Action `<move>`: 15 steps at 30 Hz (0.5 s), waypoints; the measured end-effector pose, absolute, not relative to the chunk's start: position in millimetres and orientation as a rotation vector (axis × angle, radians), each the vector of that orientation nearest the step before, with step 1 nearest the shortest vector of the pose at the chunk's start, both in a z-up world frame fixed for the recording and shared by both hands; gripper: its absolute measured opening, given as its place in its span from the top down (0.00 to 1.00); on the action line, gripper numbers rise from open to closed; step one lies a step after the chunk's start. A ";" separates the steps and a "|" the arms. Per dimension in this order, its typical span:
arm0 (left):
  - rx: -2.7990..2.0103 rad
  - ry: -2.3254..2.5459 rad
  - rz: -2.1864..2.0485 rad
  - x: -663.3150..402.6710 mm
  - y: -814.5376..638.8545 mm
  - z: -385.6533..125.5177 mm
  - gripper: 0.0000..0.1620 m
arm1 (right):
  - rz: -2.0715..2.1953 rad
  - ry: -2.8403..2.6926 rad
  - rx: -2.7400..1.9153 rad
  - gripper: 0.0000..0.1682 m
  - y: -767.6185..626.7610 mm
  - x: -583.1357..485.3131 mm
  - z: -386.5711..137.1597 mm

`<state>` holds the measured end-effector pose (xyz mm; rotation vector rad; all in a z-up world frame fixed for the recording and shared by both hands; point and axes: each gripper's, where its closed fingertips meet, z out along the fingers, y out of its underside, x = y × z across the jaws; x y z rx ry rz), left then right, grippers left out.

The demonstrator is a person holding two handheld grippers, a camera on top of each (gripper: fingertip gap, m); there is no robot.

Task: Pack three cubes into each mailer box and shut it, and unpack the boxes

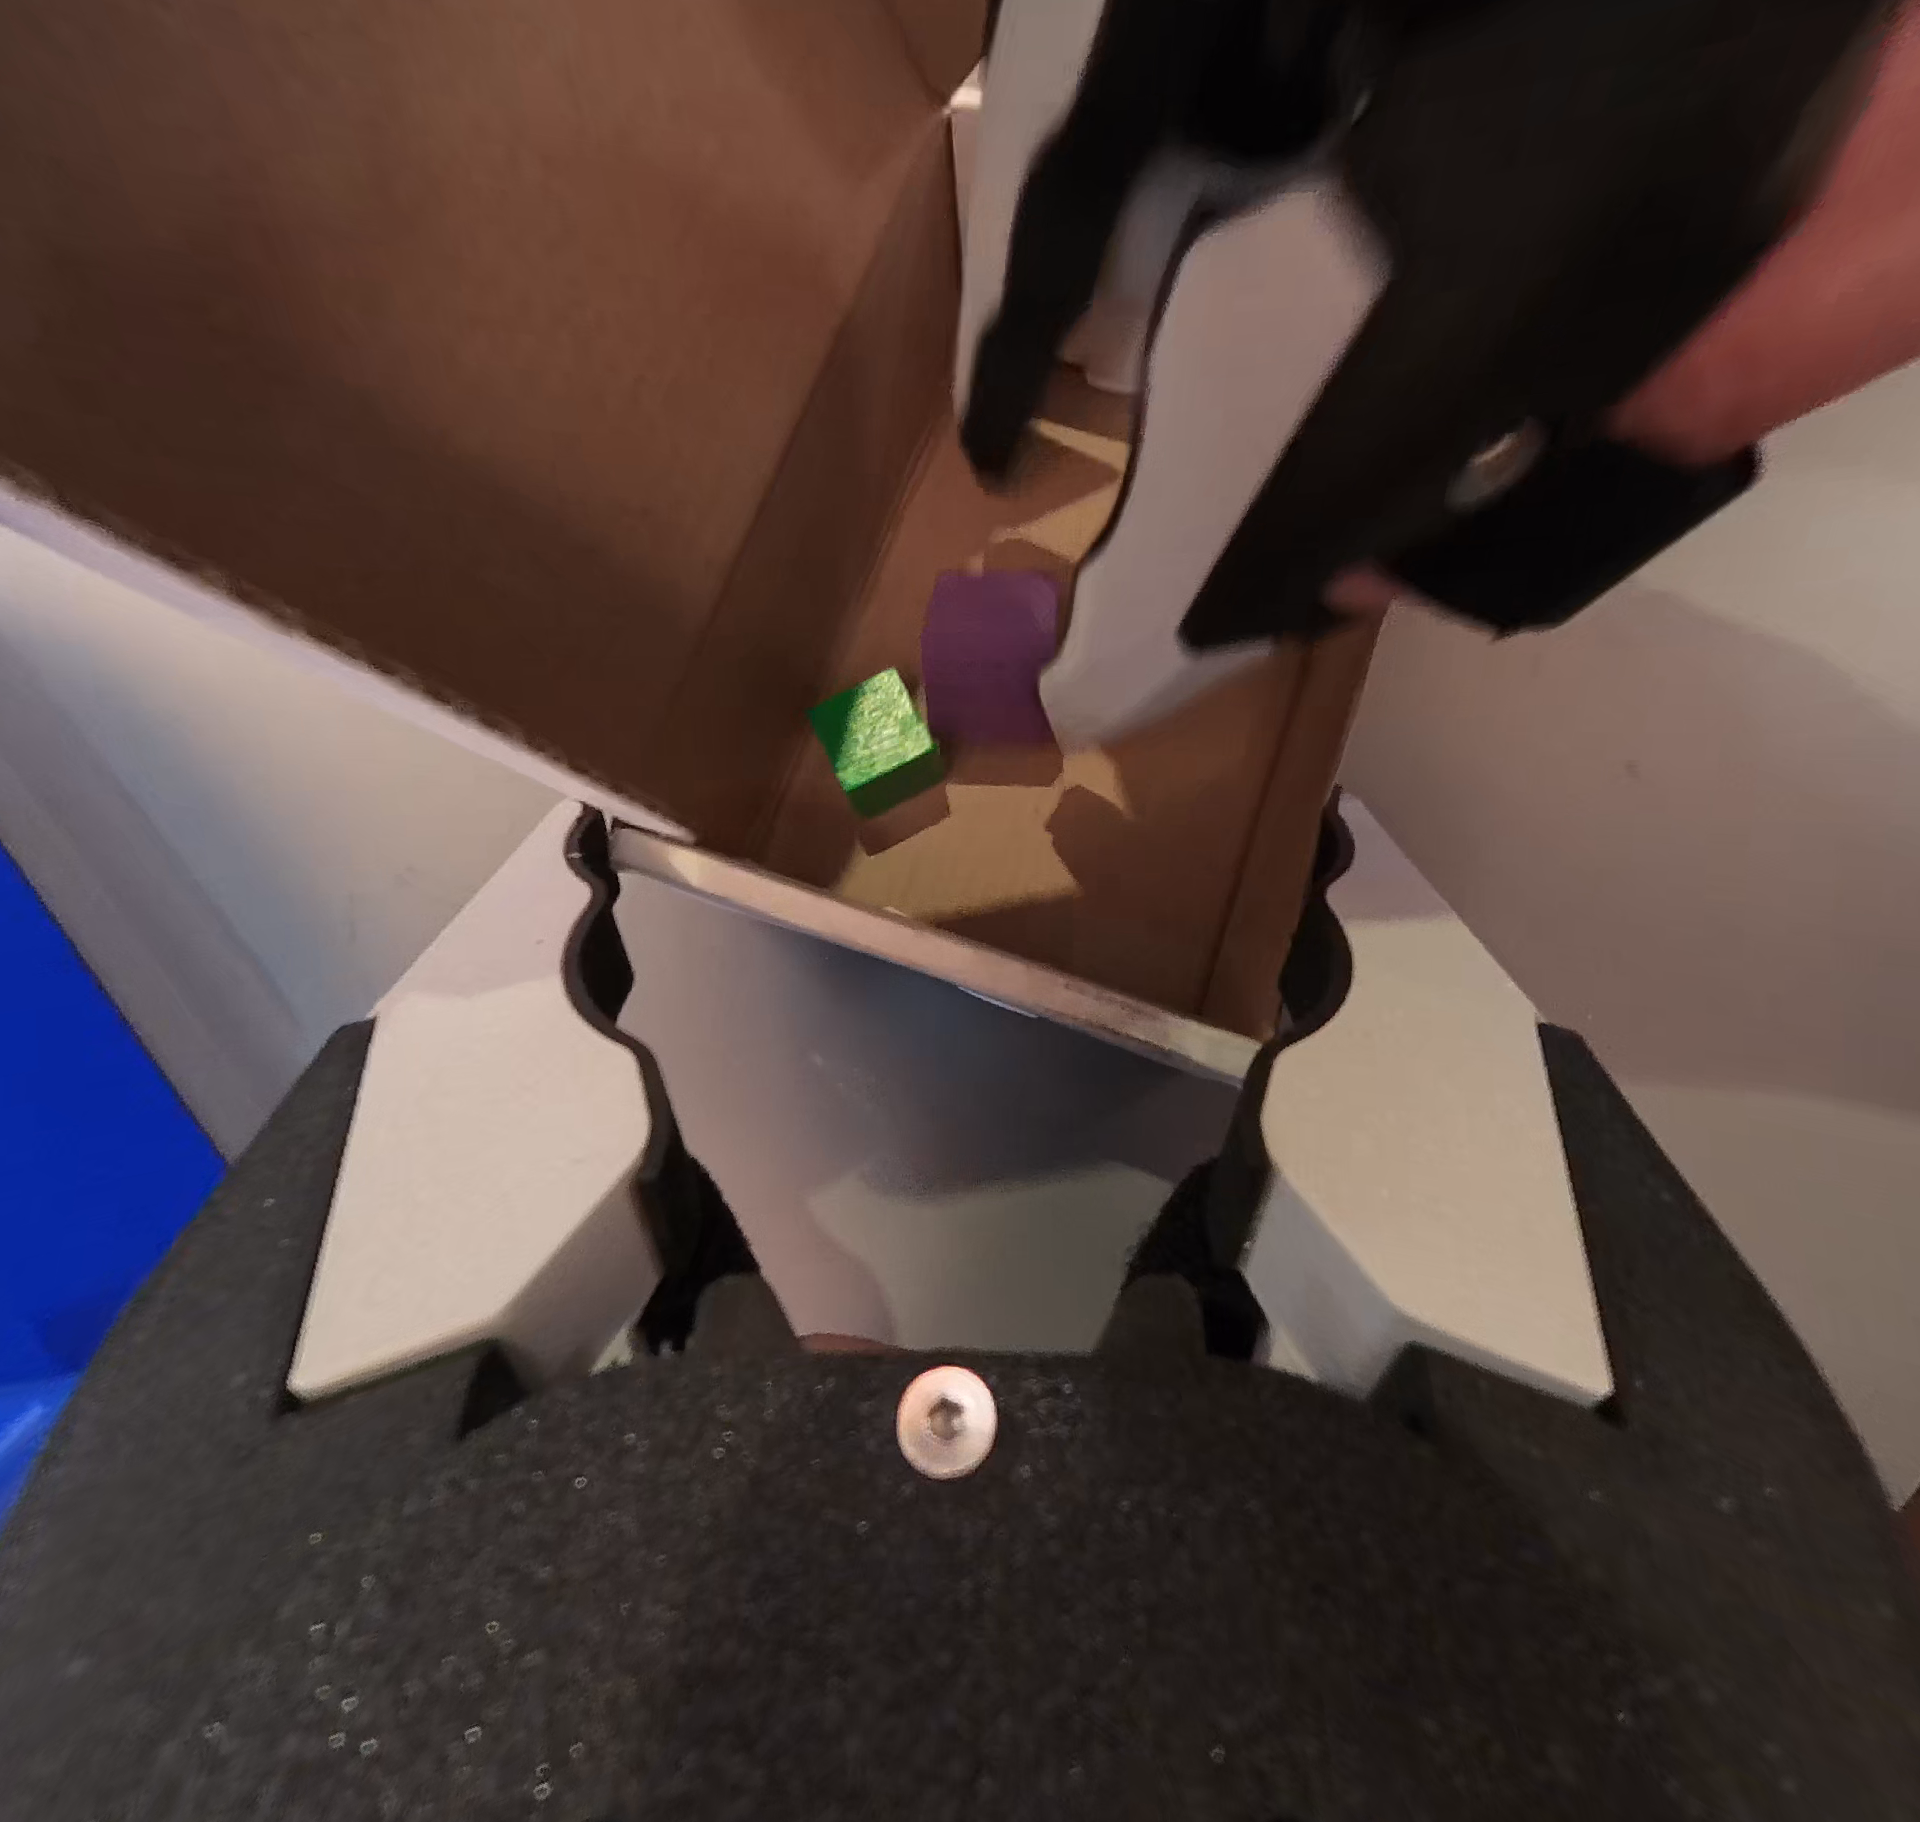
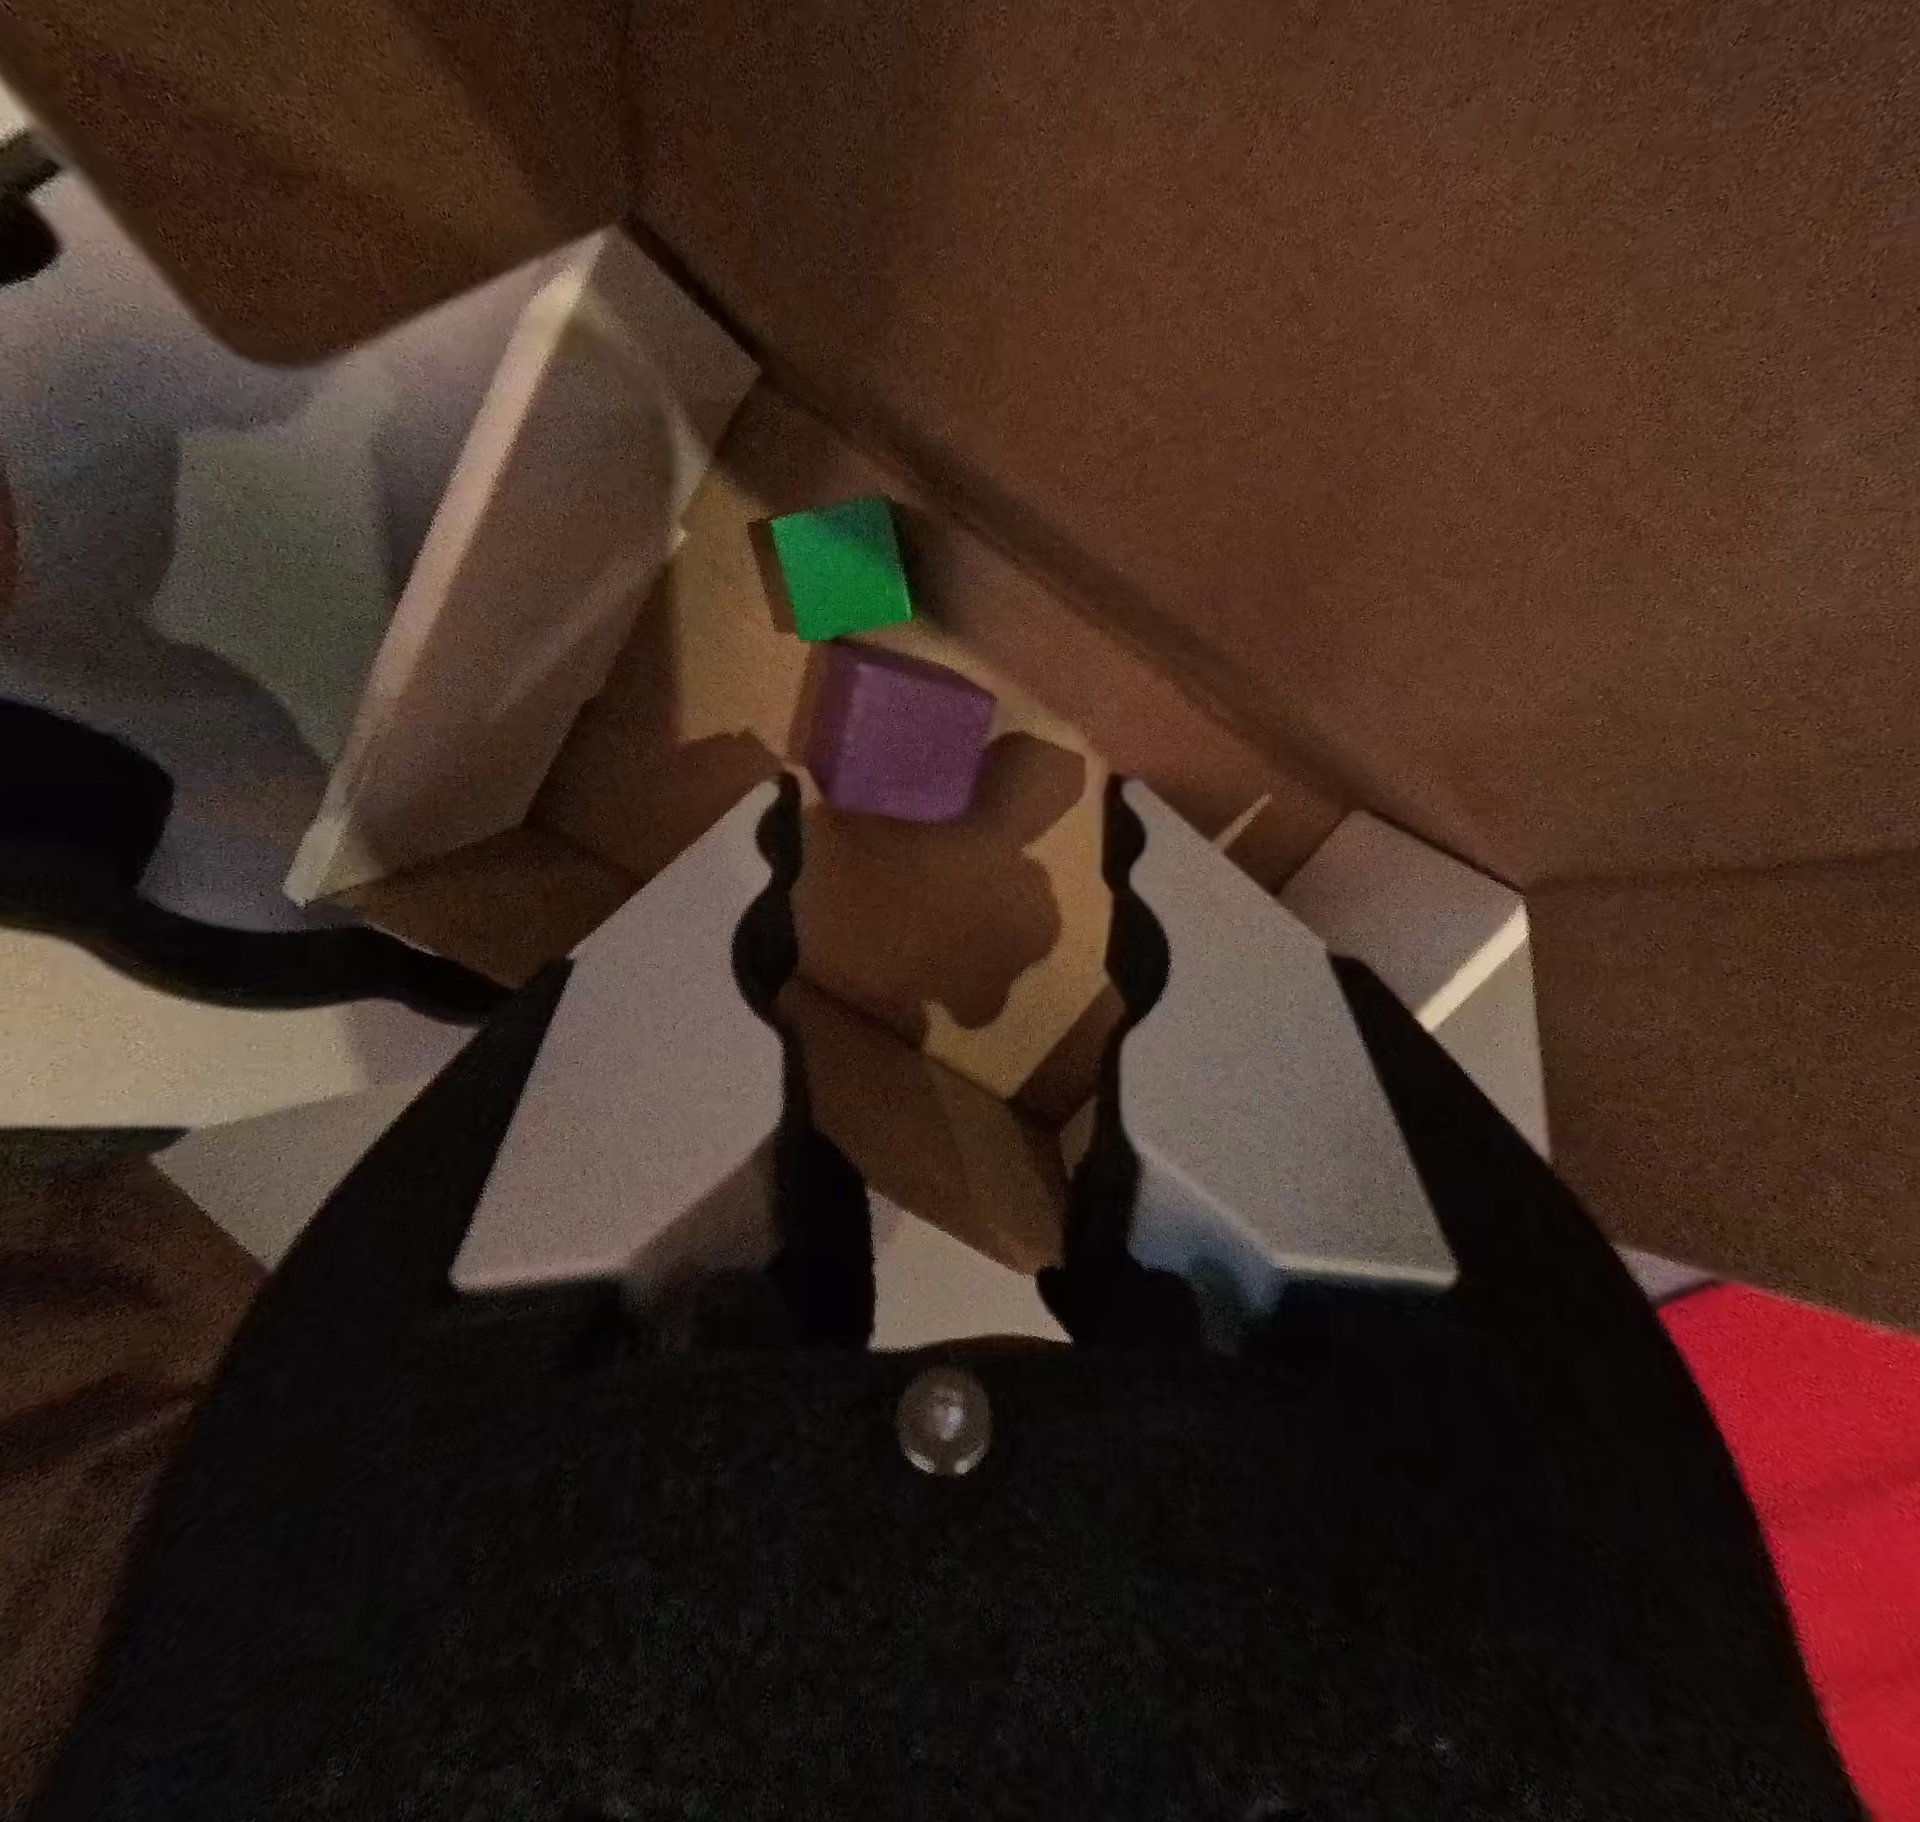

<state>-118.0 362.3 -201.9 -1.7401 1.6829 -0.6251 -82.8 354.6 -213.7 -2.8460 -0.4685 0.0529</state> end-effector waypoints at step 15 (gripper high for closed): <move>-1.737 1.680 -0.642 -117.1 362.8 -201.8 0.22 | 0.246 -0.576 -2.781 0.84 359.2 -111.0 -206.1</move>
